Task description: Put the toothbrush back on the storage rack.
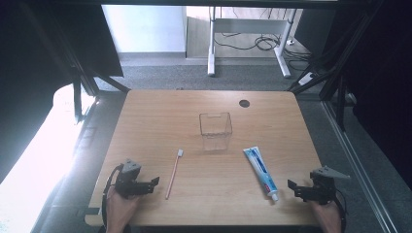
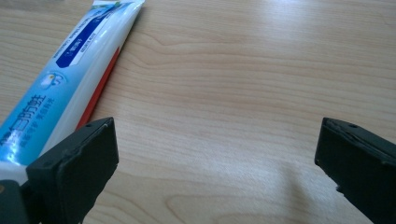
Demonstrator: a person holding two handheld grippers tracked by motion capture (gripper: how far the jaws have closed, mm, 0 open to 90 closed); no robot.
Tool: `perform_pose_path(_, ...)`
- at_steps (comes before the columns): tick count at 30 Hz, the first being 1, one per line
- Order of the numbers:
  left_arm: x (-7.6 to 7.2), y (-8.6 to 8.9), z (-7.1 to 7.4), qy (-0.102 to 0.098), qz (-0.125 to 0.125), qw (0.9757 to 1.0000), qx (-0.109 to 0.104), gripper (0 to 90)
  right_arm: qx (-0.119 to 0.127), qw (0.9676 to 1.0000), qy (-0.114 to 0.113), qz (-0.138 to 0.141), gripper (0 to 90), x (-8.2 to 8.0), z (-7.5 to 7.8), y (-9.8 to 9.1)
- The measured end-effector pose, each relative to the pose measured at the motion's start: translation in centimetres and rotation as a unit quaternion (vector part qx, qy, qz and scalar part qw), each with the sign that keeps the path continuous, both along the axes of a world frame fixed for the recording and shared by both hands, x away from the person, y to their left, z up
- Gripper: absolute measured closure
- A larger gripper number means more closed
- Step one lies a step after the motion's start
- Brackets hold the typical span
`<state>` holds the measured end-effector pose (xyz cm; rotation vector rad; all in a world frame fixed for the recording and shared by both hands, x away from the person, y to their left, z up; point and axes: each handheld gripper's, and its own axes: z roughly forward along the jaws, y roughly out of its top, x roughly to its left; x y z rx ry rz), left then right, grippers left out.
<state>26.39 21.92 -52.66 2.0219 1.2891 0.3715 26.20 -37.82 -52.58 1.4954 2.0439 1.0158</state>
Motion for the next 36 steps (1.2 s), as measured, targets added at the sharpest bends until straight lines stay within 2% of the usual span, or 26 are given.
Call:
perform_pose_path(4, -0.1, 0.1, -0.3, 0.007, -0.005, 1.0, 0.0, 12.9, -0.015, 0.9998, 0.003, 0.015, 0.0, 0.3, -0.3, 0.7)
perform_pose_path(10, 0.0, -0.4, -0.3, 0.01, -0.01, 0.9998, 0.01, 12.9, -0.015, 0.9997, -0.004, 0.02, 0.0, 0.2, -0.1, 1.0)
perform_pose_path(13, 0.1, -0.4, -0.2, 0.017, -0.012, 0.9998, 0.004, 13.1, -0.014, 0.9996, -0.005, 0.022, 0.4, 0.3, -0.1, 1.0)
perform_pose_path(15, 0.1, -0.6, -0.1, 0.018, -0.011, 0.9997, 0.007, 13.2, -0.014, 0.9996, -0.005, 0.023, 0.4, 0.3, -0.1, 1.0)
perform_pose_path(16, 0.1, -0.8, 0.0, 0.02, -0.012, 0.9996, 0.016, 13.2, -0.014, 0.9996, -0.004, 0.023, 0.6, 0.3, -0.1, 1.0)
perform_pose_path(21, 0.0, -1.2, 0.3, 0.017, -0.017, 0.9991, 0.036, 15.6, -0.016, 0.9994, -0.004, 0.03, 1.3, 0.3, -0.2, 1.2)
perform_pose_path(24, -0.1, -1.2, 0.4, 0.021, -0.013, 0.9992, 0.033, 26.0, -0.016, 0.9994, -0.004, 0.031, 2.0, 0.3, -0.2, 1.2)
perform_pose_path(25, -0.1, -1.1, 0.5, 0.021, -0.012, 0.9993, 0.03, 26.0, -0.017, 0.9994, -0.004, 0.031, 2.1, 0.3, -0.2, 1.2)
perform_pose_path(26, -0.2, -1.0, 0.6, 0.02, -0.009, 0.9994, 0.028, 34.3, -0.016, 0.9994, -0.006, 0.029, 2.5, 0.4, -0.2, 1.2)
perform_pose_path(27, -0.2, -1.0, 0.7, 0.019, -0.009, 0.9994, 0.027, 34.3, -0.016, 0.9994, -0.006, 0.029, 2.5, 0.4, -0.2, 1.2)
perform_pose_path(28, -0.3, -0.9, 0.8, 0.017, -0.007, 0.9995, 0.026, 38.4, -0.015, 0.9994, -0.007, 0.029, 2.6, 0.4, -0.2, 1.2)
perform_pose_path(29, -0.4, -0.7, 1.0, 0.016, -0.009, 0.9995, 0.025, 46.9, -0.015, 0.9995, -0.006, 0.029, 2.8, 0.4, -0.2, 1.1)
perform_pose_path(34, -0.5, -0.8, 1.1, 0.016, -0.017, 0.9993, 0.03, 59.9, -0.015, 0.9994, -0.007, 0.031, 3.5, 0.4, -0.2, 1.1)
perform_pose_path(36, -0.5, -0.9, 1.0, 0.019, -0.02, 0.9991, 0.032, 61.9, -0.015, 0.9994, -0.007, 0.031, 3.6, 0.4, -0.2, 1.1)
